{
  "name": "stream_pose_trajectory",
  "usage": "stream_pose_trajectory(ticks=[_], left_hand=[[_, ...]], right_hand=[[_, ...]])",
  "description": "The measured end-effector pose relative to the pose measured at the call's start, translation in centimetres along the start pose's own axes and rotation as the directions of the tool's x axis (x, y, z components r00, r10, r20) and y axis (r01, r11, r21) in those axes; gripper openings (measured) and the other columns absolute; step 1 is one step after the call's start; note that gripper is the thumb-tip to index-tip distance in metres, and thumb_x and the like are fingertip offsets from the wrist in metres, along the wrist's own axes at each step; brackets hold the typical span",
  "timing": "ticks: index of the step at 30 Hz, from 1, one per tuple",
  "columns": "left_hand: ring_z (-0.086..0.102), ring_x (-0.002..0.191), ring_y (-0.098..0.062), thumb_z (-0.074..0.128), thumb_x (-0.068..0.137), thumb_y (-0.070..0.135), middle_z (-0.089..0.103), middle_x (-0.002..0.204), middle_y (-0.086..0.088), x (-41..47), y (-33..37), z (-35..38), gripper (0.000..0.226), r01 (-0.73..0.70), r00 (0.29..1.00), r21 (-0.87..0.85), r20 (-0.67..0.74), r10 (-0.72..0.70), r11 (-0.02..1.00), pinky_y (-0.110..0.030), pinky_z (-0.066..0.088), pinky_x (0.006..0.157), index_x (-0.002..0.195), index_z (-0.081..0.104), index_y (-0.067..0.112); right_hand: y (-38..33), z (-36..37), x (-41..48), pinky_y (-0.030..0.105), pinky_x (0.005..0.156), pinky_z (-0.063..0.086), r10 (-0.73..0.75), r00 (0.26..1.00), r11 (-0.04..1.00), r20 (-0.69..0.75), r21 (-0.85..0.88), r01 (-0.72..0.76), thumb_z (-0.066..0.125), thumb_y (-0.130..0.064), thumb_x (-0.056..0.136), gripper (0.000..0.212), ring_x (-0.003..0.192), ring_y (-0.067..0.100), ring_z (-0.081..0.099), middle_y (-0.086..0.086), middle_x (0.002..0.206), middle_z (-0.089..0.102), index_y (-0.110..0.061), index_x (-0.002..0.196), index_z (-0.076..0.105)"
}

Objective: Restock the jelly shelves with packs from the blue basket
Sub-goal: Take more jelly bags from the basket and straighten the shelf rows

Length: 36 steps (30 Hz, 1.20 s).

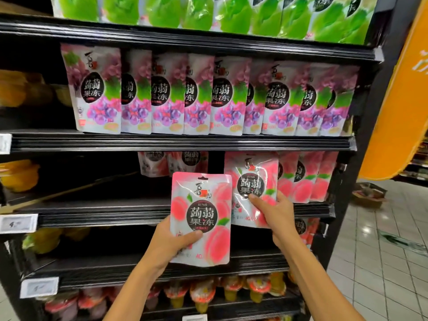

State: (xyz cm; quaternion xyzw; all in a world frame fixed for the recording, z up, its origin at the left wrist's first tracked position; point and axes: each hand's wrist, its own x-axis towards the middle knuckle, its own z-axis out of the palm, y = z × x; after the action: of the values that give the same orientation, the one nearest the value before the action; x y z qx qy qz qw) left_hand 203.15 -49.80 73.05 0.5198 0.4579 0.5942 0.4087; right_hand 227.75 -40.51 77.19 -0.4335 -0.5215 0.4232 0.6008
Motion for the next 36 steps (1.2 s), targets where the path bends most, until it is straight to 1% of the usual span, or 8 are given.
stream_pose_trajectory(ticks=[3, 6, 11, 17, 24, 27, 31, 36], left_hand=[[0.074, 0.086, -0.028, 0.091, 0.055, 0.032, 0.076, 0.097, -0.01, 0.2, -0.1, 0.2, 0.047, 0.0, 1.0, -0.025, -0.026, -0.001, 1.0, -0.029, 0.059, 0.064, 0.098, 0.072, 0.026], [0.074, 0.081, -0.023, 0.091, 0.054, 0.032, 0.076, 0.095, -0.01, 0.4, -0.2, 0.3, 0.048, -0.003, 1.0, -0.022, -0.031, 0.003, 1.0, -0.026, 0.057, 0.061, 0.097, 0.073, 0.025], [0.071, 0.069, -0.011, 0.091, 0.051, 0.035, 0.076, 0.088, -0.007, 0.6, -0.3, 0.7, 0.045, -0.012, 0.999, -0.044, -0.051, 0.01, 0.999, -0.021, 0.053, 0.056, 0.092, 0.074, 0.027], [0.073, 0.079, -0.02, 0.094, 0.048, 0.038, 0.076, 0.095, -0.011, 0.6, -0.7, 1.0, 0.051, -0.005, 0.996, -0.052, -0.084, 0.0, 0.999, -0.029, 0.057, 0.061, 0.094, 0.074, 0.027], [0.074, 0.089, -0.025, 0.095, 0.047, 0.044, 0.076, 0.1, -0.011, 0.6, -1.1, 0.9, 0.059, -0.005, 0.994, -0.048, -0.108, 0.0, 0.999, -0.028, 0.058, 0.067, 0.099, 0.074, 0.028], [0.073, 0.091, -0.03, 0.094, 0.051, 0.04, 0.075, 0.101, -0.012, 0.9, -1.2, 1.0, 0.055, 0.009, 0.995, -0.037, -0.094, -0.012, 0.999, -0.04, 0.061, 0.071, 0.1, 0.073, 0.027], [0.073, 0.085, -0.023, 0.095, 0.051, 0.041, 0.075, 0.1, -0.013, 1.3, -1.0, 1.2, 0.057, 0.005, 0.998, -0.031, -0.067, -0.007, 0.999, -0.03, 0.058, 0.065, 0.101, 0.072, 0.026], [0.072, 0.096, -0.031, 0.093, 0.057, 0.032, 0.075, 0.106, -0.013, 1.6, -1.1, 1.3, 0.054, 0.019, 0.999, -0.041, -0.03, -0.02, 0.999, -0.046, 0.061, 0.081, 0.106, 0.071, 0.024]], right_hand=[[-0.4, 0.5, 1.8, 0.034, 0.089, 0.053, -0.023, 0.999, 1.0, -0.028, 0.003, 0.023, 0.086, -0.026, 0.072, 0.032, 0.093, 0.015, 0.069, -0.005, 0.092, 0.075, -0.022, 0.096, 0.067], [-0.7, 1.2, 3.7, 0.044, 0.107, 0.044, -0.018, 0.999, 0.999, -0.033, -0.027, 0.018, 0.086, -0.035, 0.071, 0.066, 0.121, 0.023, 0.057, 0.007, 0.128, 0.062, -0.007, 0.124, 0.057], [-0.1, 2.6, 4.9, 0.041, 0.104, 0.044, -0.106, 0.993, 0.991, -0.049, -0.086, 0.101, 0.086, -0.038, 0.071, 0.061, 0.11, 0.019, 0.047, 0.006, 0.113, 0.05, -0.011, 0.104, 0.042], [1.8, 3.0, 4.7, 0.043, 0.116, 0.033, -0.151, 0.988, 0.979, -0.032, -0.142, 0.145, 0.081, -0.042, 0.076, 0.094, 0.142, 0.02, 0.034, 0.007, 0.153, 0.039, -0.008, 0.149, 0.032], [3.1, 2.2, 3.1, 0.038, 0.104, 0.044, -0.283, 0.956, 0.932, -0.077, -0.259, 0.255, 0.084, -0.043, 0.071, 0.076, 0.122, 0.016, 0.05, -0.004, 0.127, 0.056, -0.017, 0.133, 0.049], [4.3, 1.8, 2.3, 0.036, 0.09, 0.046, -0.357, 0.926, 0.874, -0.121, -0.394, 0.285, 0.084, -0.046, 0.07, 0.07, 0.105, 0.013, 0.047, -0.009, 0.109, 0.056, -0.021, 0.127, 0.054], [4.7, 1.9, 2.2, 0.031, 0.085, 0.04, -0.458, 0.865, 0.807, -0.207, -0.504, 0.308, 0.084, -0.048, 0.066, 0.067, 0.1, 0.007, 0.039, -0.009, 0.105, 0.061, -0.02, 0.122, 0.062], [4.9, 2.4, 3.1, 0.04, 0.085, 0.046, -0.455, 0.859, 0.753, -0.234, -0.616, 0.231, 0.083, -0.051, 0.064, 0.068, 0.096, 0.018, 0.045, 0.001, 0.104, 0.057, -0.02, 0.121, 0.065]])
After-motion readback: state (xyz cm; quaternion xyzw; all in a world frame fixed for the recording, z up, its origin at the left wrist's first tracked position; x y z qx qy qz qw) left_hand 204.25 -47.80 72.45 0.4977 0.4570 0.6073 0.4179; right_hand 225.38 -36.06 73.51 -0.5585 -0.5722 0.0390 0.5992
